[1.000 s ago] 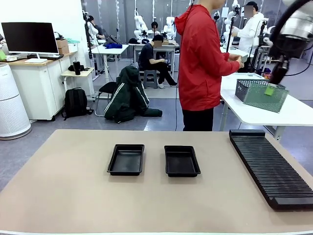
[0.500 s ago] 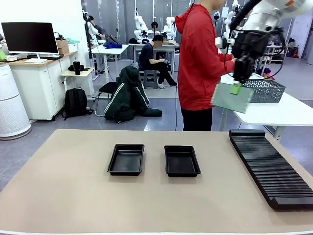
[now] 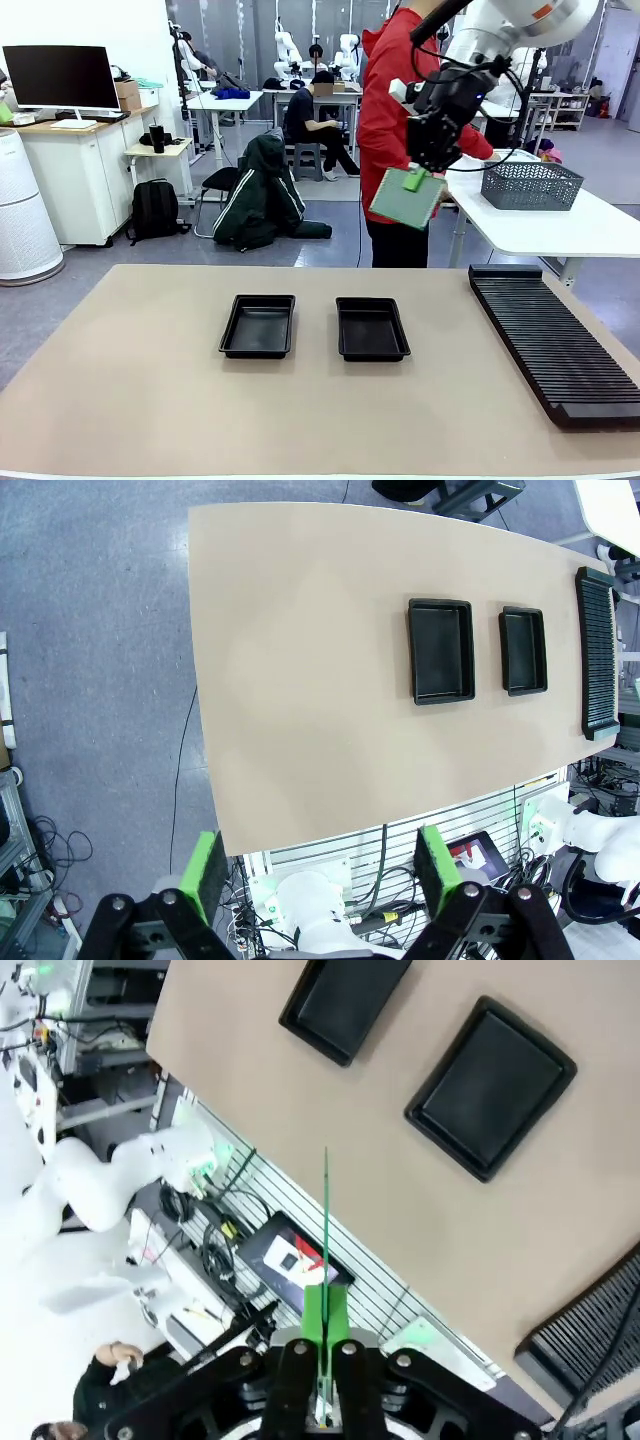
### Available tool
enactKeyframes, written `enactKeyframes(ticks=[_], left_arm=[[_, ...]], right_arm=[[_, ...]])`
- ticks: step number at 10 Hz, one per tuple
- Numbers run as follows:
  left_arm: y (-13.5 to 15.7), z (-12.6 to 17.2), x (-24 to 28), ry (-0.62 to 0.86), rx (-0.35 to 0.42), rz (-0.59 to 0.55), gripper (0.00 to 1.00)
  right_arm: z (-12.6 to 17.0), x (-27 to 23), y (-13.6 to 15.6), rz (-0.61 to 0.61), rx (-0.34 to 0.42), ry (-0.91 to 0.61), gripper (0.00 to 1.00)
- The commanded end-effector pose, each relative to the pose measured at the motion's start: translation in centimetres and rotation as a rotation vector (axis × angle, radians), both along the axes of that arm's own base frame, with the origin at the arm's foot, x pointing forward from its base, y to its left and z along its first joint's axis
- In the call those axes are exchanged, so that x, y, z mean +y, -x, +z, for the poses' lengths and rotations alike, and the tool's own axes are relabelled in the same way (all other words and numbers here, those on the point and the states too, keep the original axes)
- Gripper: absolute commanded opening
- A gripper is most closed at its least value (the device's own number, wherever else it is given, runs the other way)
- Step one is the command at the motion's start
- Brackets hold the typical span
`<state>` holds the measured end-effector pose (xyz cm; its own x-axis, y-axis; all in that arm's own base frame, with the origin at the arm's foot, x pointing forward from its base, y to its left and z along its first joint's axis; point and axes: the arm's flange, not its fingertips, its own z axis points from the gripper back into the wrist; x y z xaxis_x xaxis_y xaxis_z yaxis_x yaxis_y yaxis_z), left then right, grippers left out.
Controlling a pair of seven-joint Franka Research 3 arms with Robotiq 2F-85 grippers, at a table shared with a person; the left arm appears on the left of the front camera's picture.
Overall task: Inspect and transfer BCBs to ESD trays.
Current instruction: Pick up the Blank PCB from the PCB Rack and place it in the left ESD tray.
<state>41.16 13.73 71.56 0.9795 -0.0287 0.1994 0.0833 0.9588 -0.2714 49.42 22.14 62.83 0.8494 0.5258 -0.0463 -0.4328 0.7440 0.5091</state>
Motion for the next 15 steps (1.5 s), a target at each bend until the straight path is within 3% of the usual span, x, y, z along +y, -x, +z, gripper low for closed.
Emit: enactKeyframes(ticks=[1,3,7,11,15], left_arm=[[0.0,-0.1,0.1,-0.002,0.002,0.002,1.0],[0.0,-0.1,0.1,-0.002,0.002,0.002,1.0],[0.0,-0.1,0.1,-0.002,0.002,0.002,1.0],[0.0,-0.1,0.1,-0.002,0.002,0.002,1.0],[0.0,-0.1,0.1,-0.002,0.002,0.002,1.0]], right_arm=[[-2.1,2.5,2.0,-0.115,0.003,0.01,0.02],[-4.1,5.5,3.0,-0.2,-0.015,-0.014,0.02],[-7.5,12.5,4.2,-0.355,0.045,-0.12,0.02],[-11.1,18.2,4.3,-0.49,0.048,-0.128,0.02],[-15.5,20.2,4.5,-0.56,-0.016,-0.143,0.02]])
